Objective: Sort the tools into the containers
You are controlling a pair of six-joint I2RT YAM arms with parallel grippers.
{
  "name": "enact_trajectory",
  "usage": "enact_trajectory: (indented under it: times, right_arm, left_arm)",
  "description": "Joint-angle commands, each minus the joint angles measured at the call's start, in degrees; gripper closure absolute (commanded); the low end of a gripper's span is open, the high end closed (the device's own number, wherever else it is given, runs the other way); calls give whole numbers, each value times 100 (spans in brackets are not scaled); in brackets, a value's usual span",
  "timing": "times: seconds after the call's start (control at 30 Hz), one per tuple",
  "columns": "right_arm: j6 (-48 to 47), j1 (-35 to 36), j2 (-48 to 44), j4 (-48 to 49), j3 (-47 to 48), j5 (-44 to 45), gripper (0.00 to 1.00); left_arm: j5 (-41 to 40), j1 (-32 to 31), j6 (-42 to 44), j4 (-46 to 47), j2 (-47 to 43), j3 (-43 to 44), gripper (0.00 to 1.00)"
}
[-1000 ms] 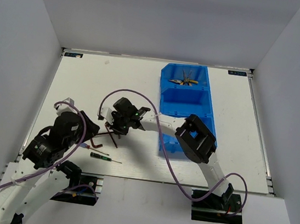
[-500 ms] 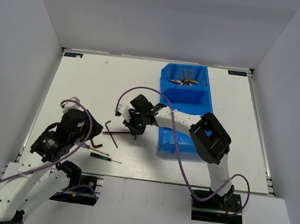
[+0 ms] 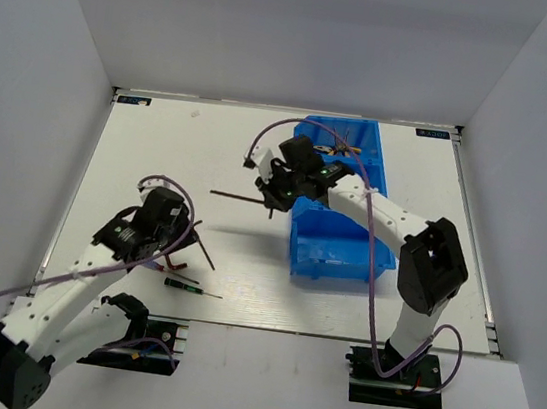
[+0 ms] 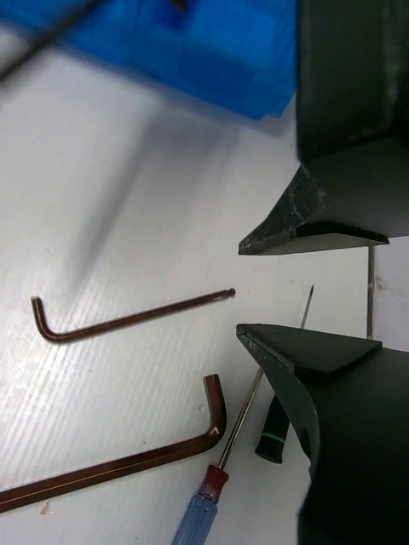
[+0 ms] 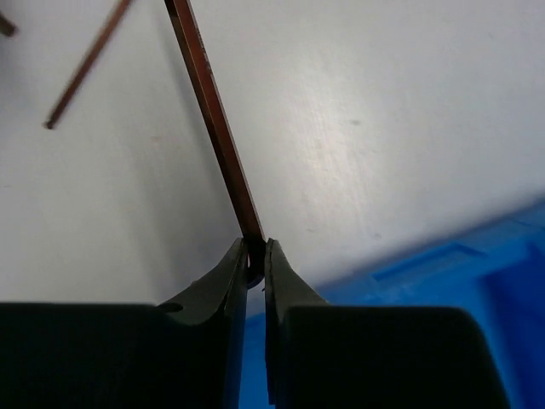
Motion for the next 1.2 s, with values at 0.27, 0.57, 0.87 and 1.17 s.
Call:
enact_trajectory:
  times: [0.27, 0.57, 0.87, 1.17]
  right_arm:
    - [-1628, -1943, -807, -360, -147, 540, 100]
    - [-2894, -2637, -640, -1571, 63, -224, 100]
    - [-3054, -2866, -201, -1643, 283, -190, 49]
    - [-2283, -3164, -780, -1714, 336, -681, 30]
  left_arm:
    - [336, 22, -76, 1144, 1960, -41, 47]
    - [151, -101, 38, 1065, 3102, 266, 46]
    - [-77, -101, 38, 1126, 3480, 319, 46]
    - [-296, -101, 38, 1126, 3868, 320, 54]
